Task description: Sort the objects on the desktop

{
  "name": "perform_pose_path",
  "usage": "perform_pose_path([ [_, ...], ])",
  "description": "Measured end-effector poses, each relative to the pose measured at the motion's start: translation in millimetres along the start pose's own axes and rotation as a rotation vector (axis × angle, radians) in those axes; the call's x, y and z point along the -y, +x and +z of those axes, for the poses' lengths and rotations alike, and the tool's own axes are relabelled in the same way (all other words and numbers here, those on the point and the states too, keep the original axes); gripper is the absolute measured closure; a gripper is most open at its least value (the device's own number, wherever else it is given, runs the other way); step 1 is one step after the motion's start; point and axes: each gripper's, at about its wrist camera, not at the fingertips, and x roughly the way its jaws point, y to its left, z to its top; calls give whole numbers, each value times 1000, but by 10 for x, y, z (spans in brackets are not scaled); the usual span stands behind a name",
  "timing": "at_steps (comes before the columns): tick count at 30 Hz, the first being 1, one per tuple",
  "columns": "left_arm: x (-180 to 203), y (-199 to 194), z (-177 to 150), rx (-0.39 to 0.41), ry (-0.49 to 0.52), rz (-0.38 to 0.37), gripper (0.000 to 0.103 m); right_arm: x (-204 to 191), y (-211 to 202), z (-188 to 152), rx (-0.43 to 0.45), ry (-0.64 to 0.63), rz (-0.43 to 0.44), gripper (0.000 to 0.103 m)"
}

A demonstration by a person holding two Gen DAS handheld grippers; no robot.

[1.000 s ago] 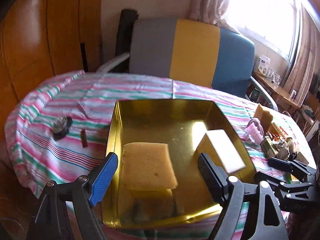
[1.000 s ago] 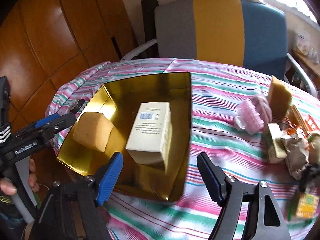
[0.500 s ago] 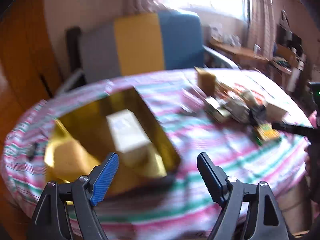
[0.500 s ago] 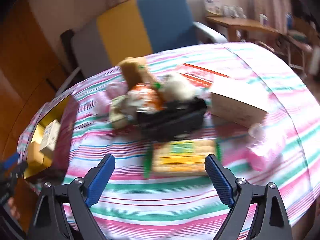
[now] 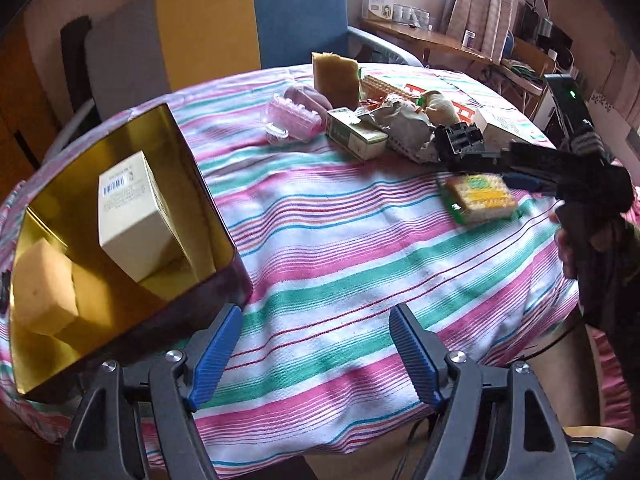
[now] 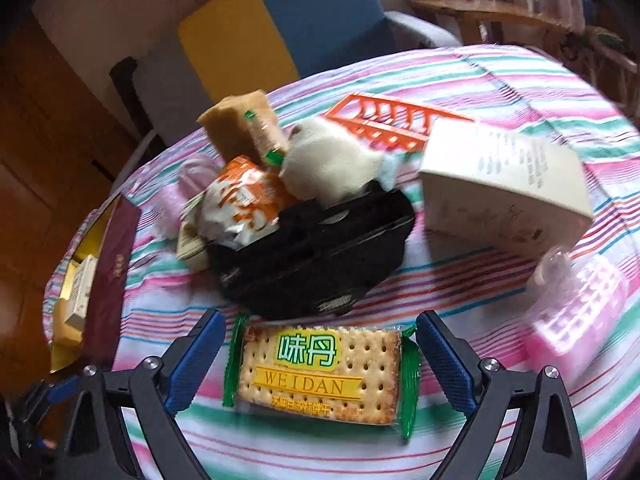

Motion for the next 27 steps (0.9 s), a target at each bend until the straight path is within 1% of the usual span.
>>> perform_pose_path([
  [3,-34,-10,-18,-3,-20,-20,25,-186,4,-188,-31,-1,96,5],
  [5,-50,-10,-29,-5,-29,-34,25,-315,22,-316,-60,24,183,4],
  [9,-86,-36,-57,-9,-38,-64,25,-570,132,-524,-152,86,392,4],
  [12,-108,-58,-76,-6,-41,-81,25,-753,130,-586,-176,55,434,4],
  [14,-119,-52,-91,-11,-46,-100,25,-796,35,-552,-153,23,422,4],
  [15,-121,-40,-96,-17,-49,-117,25,-797,-34,-512,-128,2,397,4],
  [18,-94,-6,-91,-27,-51,-192,25,-740,-238,-327,-33,-70,261,2],
  [19,-67,2,-90,-28,-41,-195,25,-697,-290,-242,-1,-89,211,0],
  [22,-1,24,-90,-31,-22,-206,25,-540,-314,78,67,-112,90,0],
  [24,4,32,-81,-29,-21,-216,25,-421,-289,306,92,-116,27,0],
  [27,-2,30,-55,-23,-21,-241,25,-272,-189,614,93,-121,-25,0],
])
